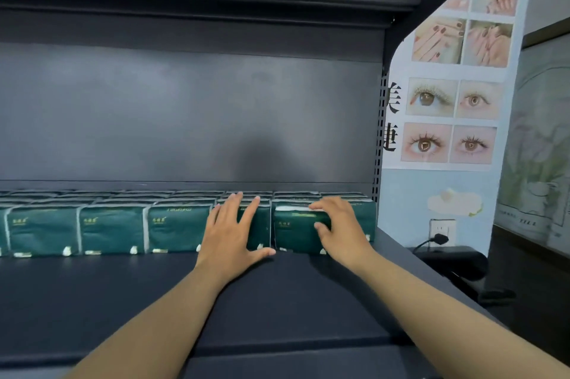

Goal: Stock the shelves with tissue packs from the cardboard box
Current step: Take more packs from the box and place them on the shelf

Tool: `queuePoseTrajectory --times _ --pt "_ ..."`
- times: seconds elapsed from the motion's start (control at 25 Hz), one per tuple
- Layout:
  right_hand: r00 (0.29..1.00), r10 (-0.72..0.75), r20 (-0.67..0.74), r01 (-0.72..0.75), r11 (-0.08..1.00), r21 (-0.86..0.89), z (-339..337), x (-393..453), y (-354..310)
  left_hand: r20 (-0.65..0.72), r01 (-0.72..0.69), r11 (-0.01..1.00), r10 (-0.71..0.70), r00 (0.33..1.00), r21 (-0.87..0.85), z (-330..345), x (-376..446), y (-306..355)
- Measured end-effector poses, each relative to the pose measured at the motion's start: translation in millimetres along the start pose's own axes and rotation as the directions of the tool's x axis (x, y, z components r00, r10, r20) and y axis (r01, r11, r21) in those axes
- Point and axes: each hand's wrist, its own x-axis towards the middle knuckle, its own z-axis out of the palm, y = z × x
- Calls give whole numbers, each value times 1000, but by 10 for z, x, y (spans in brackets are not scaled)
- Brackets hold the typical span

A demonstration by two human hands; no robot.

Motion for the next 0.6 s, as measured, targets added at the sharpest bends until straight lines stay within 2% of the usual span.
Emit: queuePoseTrajectory --times 0.12,0.2,0.36,0.6 --pt "978 -117 175 171 926 -337 201 219 148 -94 -55 998 57 994 27 199 181 -117" --pt "967 -181 179 243 862 -445 278 318 171 -121 -70 994 80 989 80 302 273 -151" --pt "967 -218 129 252 877 -409 391 339 238 -92 -53 987 68 993 153 440 330 -182" --pt "968 -215 132 250 884 -395 422 359 268 -84 -46 988 59 995 145 487 337 -217"
